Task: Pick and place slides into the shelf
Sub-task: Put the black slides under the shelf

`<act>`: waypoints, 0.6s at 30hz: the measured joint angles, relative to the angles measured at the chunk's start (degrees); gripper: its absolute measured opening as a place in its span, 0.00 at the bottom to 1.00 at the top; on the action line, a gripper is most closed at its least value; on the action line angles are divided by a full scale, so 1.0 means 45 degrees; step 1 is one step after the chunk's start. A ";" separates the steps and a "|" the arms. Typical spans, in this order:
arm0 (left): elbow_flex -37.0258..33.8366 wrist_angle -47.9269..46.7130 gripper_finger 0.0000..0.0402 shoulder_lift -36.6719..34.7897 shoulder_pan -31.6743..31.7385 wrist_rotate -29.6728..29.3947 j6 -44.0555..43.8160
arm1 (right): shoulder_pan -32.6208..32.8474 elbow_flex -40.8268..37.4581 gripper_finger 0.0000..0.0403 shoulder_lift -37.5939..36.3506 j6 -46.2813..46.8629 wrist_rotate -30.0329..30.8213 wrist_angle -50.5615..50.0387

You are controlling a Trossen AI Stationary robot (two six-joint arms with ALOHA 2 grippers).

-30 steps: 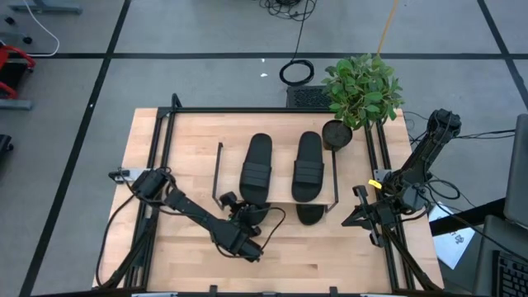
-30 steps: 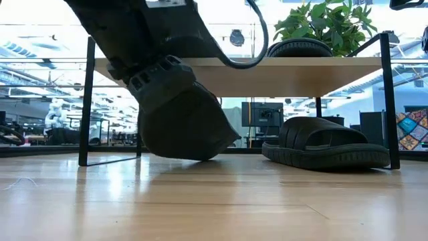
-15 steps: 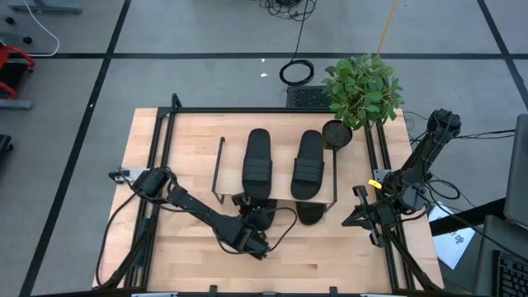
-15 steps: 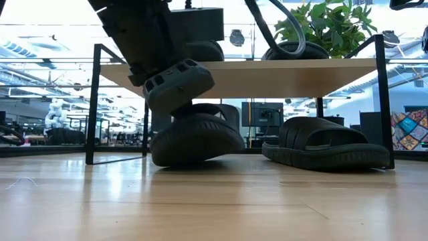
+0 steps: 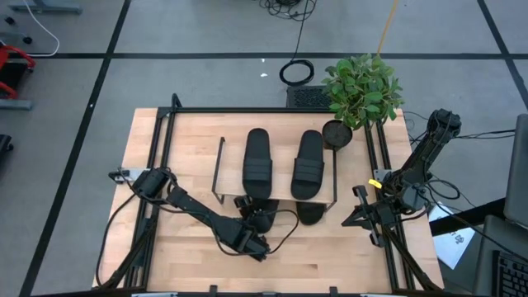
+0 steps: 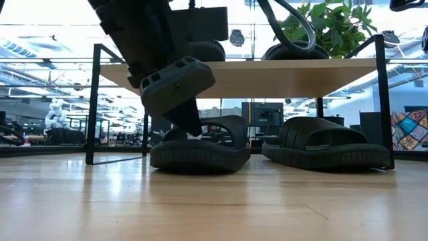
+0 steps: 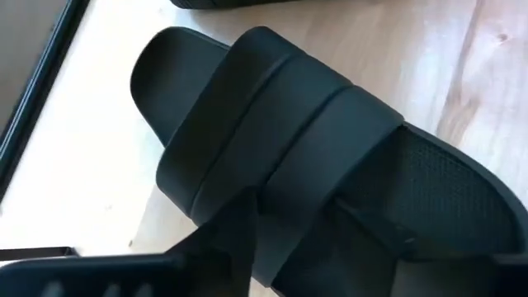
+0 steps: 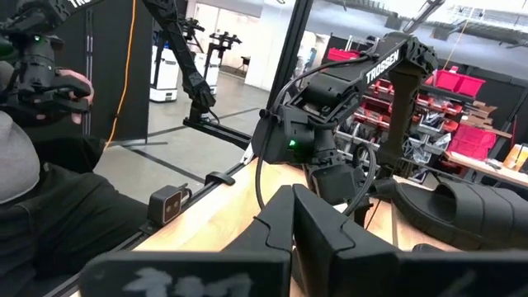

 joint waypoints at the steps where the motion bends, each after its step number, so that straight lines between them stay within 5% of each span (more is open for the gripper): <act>1: 0.0000 -0.0005 0.38 0.0000 -0.0005 0.0023 0.0007 | 0.0001 0.0000 0.00 0.0000 -0.0011 -0.0001 0.0000; 10: 0.0000 0.0005 0.62 0.0000 -0.0015 0.0196 0.0308 | 0.0002 0.0000 0.00 0.0000 -0.0319 -0.0015 0.0000; 18: 0.0021 0.0005 0.72 -0.0050 -0.0030 0.1171 0.0375 | 0.0000 0.0000 0.00 0.0000 -0.0243 -0.0019 0.0000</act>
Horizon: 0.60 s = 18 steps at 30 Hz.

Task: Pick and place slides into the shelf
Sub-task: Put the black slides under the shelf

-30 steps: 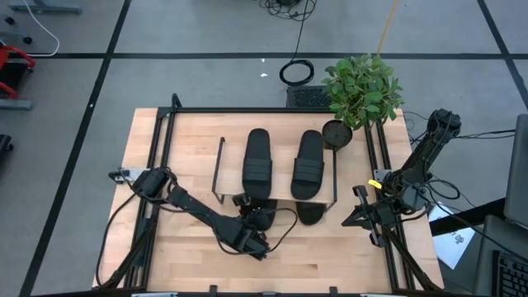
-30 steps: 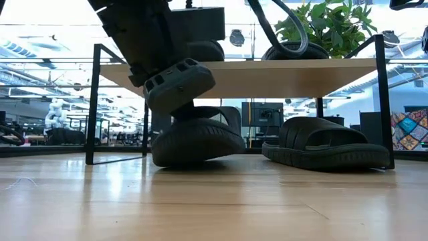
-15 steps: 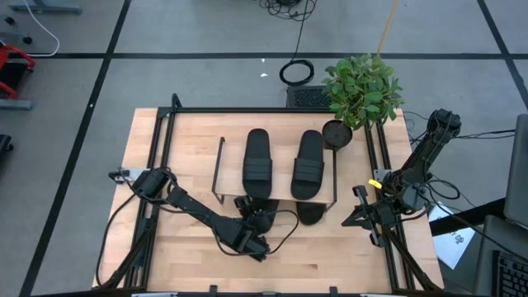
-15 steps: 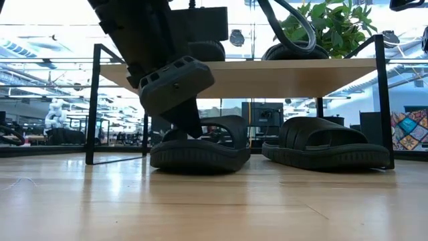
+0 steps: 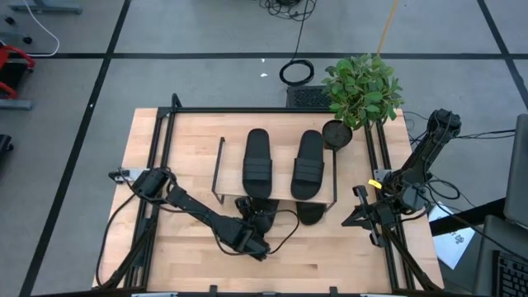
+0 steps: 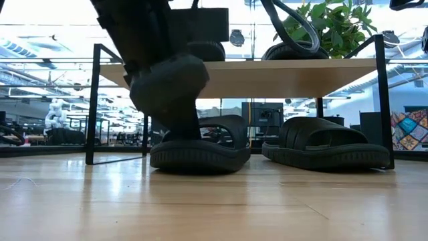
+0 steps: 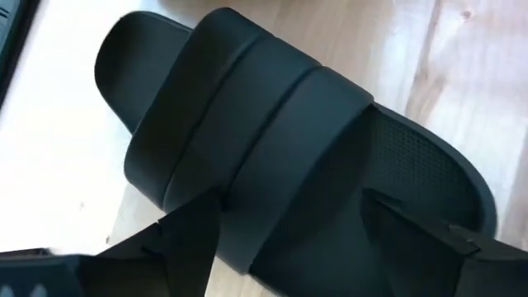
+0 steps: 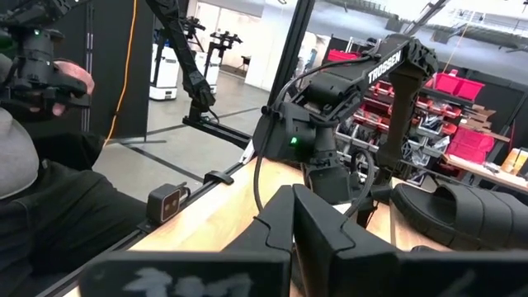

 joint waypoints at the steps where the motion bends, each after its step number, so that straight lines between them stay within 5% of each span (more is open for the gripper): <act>1: 0.0060 -0.0128 0.72 -0.0065 -0.0064 0.0122 -0.0004 | 0.0000 0.0000 0.00 0.0000 0.0031 0.0000 -0.0005; 12: 0.2042 -0.1971 0.59 -0.0504 -0.1284 0.0623 0.1096 | 0.0000 0.0003 0.00 0.0005 -0.0056 0.0010 -0.0005; 18: 0.1802 -0.1221 0.31 -0.0426 -0.1572 0.2230 0.1538 | 0.0000 0.0005 0.00 0.0005 0.0068 0.0010 0.0002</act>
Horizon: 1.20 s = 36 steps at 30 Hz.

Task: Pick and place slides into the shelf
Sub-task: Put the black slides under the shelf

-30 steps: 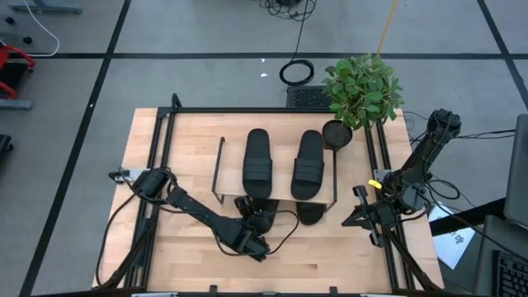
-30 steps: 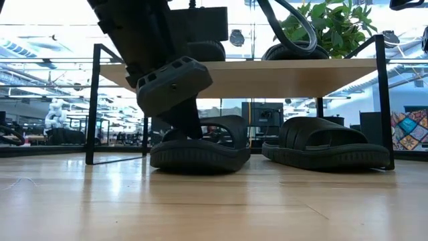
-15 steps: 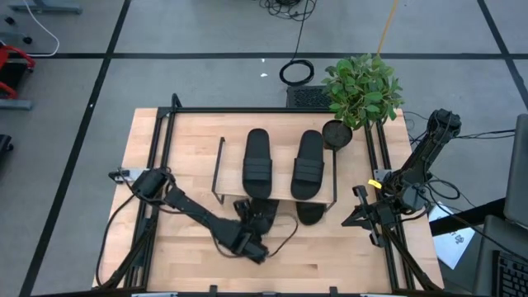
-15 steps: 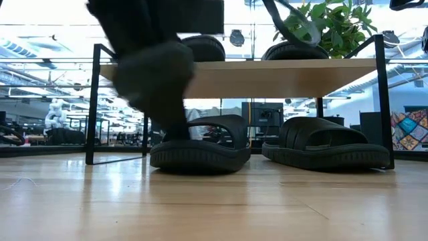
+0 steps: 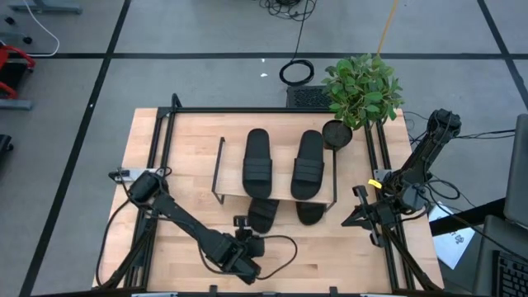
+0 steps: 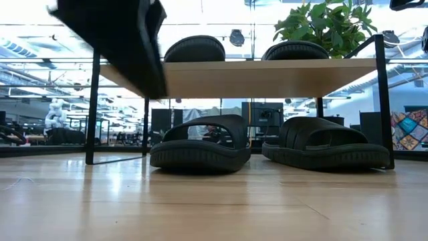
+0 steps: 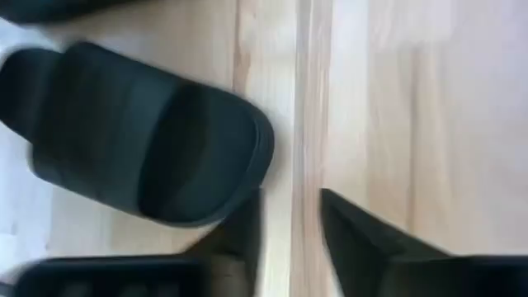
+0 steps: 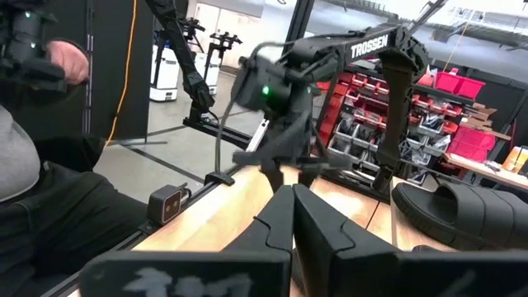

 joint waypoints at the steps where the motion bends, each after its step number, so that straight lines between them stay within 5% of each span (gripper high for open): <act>1: -0.0181 0.0105 0.24 0.0037 -0.0021 0.0097 0.0051 | 0.0000 0.0000 0.00 0.0000 0.0076 0.0000 0.0002; 5: -0.0987 0.1417 0.03 0.0058 -0.0218 0.0012 0.0921 | 0.0000 0.0000 0.00 0.0000 0.0120 0.0003 -0.0002; 11: -0.1850 0.2467 0.01 0.0058 -0.0498 0.0010 0.2758 | 0.0000 0.0000 0.00 0.0000 -0.0049 0.0010 -0.0002; 36: -0.2378 0.3587 0.00 0.0058 0.1338 0.0095 0.3250 | 0.0000 0.0000 0.00 0.0000 -0.0129 0.0019 -0.0002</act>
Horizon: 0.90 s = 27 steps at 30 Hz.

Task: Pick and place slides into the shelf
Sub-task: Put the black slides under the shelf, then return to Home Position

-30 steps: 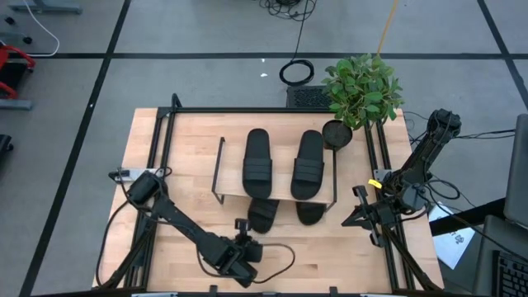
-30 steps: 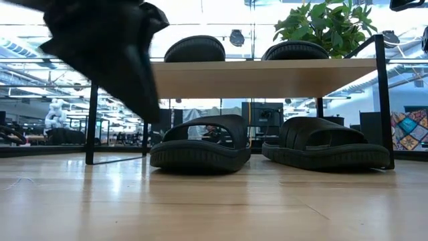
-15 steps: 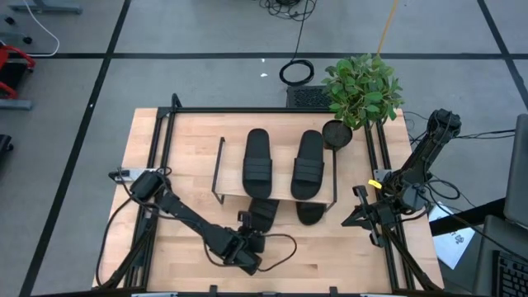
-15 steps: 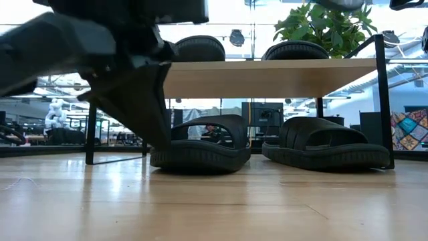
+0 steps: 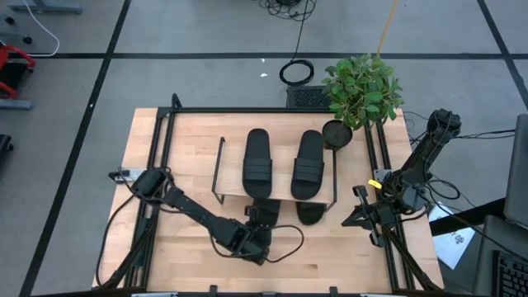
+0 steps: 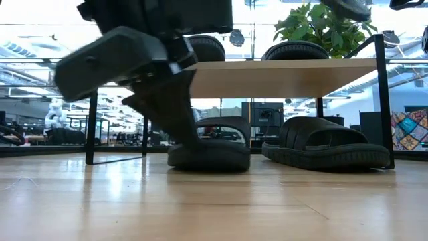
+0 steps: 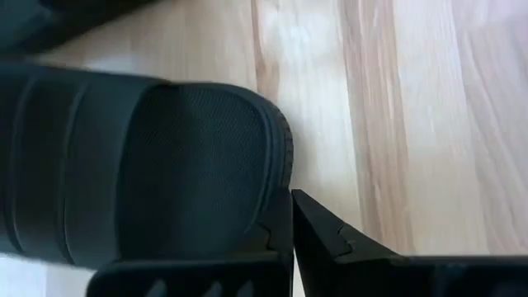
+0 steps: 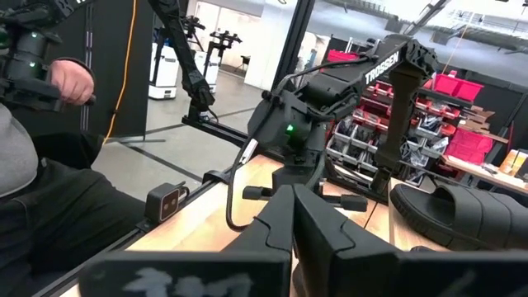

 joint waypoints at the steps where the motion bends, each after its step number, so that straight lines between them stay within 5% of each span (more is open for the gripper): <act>1: 0.0000 0.0215 0.00 0.0000 0.0064 0.0004 0.0227 | 0.0000 0.0000 0.00 0.0000 0.0000 0.0000 0.0000; 13: 0.0000 0.1227 0.00 0.0000 0.0443 0.0084 0.1508 | 0.0000 0.0000 0.00 0.0000 0.0009 0.0000 -0.0027; 19: 0.0114 0.1227 0.00 -0.0144 -0.0593 0.0477 0.2965 | 0.0002 0.0000 0.00 0.0010 -0.0041 0.0000 -0.0194; 27: 0.0890 0.1297 0.01 -0.0141 -0.2434 -0.1919 0.6782 | 0.0000 0.0000 0.00 0.0005 -0.0321 -0.0044 0.0015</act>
